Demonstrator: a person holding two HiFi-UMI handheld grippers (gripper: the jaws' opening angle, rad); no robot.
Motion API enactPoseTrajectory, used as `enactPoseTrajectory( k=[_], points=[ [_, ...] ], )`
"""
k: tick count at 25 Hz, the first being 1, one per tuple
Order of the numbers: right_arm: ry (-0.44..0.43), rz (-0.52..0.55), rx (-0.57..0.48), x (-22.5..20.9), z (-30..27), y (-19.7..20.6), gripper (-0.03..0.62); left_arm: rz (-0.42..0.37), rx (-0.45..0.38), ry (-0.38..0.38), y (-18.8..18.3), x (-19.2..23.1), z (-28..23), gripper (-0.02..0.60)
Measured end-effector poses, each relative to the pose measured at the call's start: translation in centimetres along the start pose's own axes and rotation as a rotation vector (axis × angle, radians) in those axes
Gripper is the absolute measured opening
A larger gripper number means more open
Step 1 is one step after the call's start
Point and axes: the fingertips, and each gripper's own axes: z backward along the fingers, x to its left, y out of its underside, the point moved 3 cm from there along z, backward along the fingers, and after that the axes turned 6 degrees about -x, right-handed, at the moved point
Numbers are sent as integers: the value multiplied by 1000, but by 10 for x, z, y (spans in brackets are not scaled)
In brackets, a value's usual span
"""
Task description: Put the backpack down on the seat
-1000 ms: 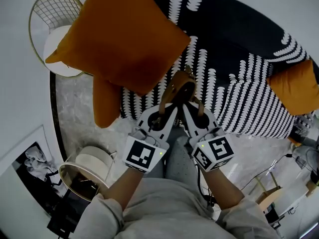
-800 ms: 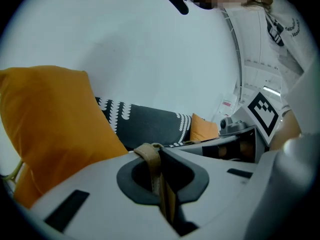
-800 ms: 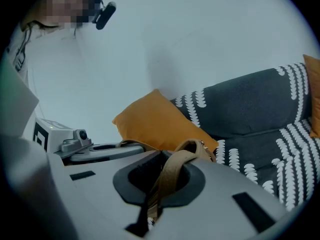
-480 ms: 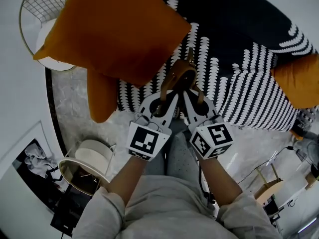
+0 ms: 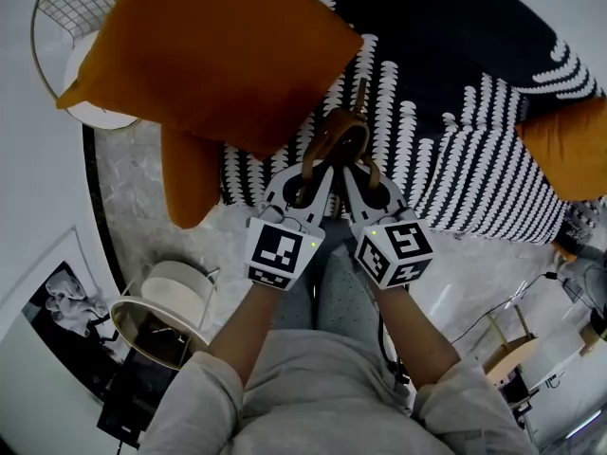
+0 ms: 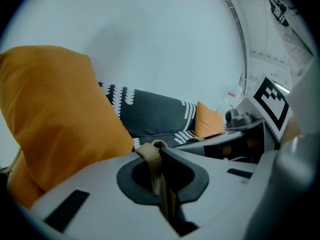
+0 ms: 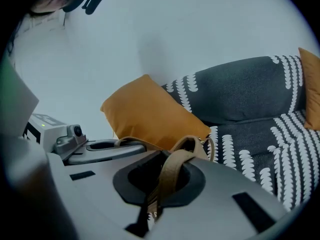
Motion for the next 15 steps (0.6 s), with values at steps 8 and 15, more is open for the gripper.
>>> enactPoseTrajectory(
  k=[8, 15],
  points=[
    [10, 3, 18, -3, -6, 6, 34, 11, 15, -30, 8, 7, -6, 18],
    [18, -1, 23, -3, -12, 10, 34, 9, 25, -53, 13, 13, -8, 18]
  ],
)
